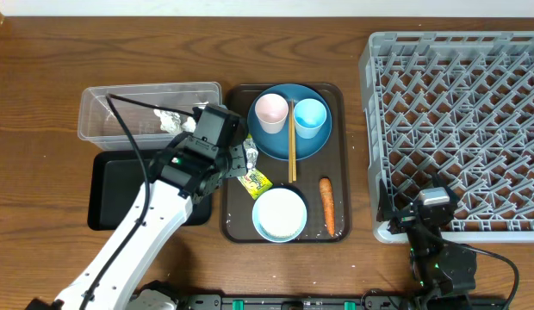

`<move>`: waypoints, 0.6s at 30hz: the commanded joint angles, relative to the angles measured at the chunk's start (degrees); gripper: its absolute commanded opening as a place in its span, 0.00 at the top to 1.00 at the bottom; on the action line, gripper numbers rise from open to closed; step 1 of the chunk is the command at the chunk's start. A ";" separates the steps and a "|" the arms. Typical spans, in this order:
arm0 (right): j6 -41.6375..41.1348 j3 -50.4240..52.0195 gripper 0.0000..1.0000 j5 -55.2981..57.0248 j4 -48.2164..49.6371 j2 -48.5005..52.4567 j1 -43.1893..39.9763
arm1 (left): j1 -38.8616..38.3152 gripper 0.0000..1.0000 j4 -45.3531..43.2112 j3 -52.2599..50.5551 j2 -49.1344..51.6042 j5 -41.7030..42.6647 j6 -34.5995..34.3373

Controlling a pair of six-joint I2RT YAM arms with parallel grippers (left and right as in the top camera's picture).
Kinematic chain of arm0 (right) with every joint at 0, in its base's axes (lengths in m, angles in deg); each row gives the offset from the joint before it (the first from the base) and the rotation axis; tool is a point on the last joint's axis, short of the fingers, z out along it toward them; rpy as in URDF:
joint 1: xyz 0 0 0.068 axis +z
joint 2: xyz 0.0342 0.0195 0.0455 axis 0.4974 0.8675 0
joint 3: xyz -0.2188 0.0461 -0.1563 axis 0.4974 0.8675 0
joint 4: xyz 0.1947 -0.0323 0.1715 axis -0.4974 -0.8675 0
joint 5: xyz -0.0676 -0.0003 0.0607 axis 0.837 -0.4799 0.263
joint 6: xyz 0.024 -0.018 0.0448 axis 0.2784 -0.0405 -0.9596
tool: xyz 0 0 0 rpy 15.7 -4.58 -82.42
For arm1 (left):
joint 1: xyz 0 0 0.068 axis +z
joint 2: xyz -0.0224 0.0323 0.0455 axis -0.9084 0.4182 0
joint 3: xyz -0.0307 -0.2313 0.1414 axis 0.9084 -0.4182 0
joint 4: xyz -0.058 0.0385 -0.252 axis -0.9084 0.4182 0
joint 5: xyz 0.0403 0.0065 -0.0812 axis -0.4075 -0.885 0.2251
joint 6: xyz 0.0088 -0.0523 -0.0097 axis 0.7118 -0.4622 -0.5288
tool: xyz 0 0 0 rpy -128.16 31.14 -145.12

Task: Sort waste into correct bins and load items into the dishwasher rack
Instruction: 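Grasp the silver foil wrapper with the left gripper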

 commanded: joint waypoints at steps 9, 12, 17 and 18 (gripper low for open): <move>-0.57 0.09 0.01 0.13 -0.26 -0.24 0.42 | -0.17 0.57 -5.68 -1.14 16.70 0.63 0.50; -0.55 0.09 0.01 0.15 -0.26 -0.24 0.44 | -0.17 0.57 -6.73 -1.14 20.26 2.58 0.52; -0.55 0.09 0.01 0.13 -0.26 -0.24 0.42 | -0.17 0.57 -7.78 -1.14 23.85 3.17 0.50; -0.55 0.09 0.01 0.13 -0.26 -0.24 0.42 | -0.17 0.57 -7.91 -1.16 24.24 3.19 0.50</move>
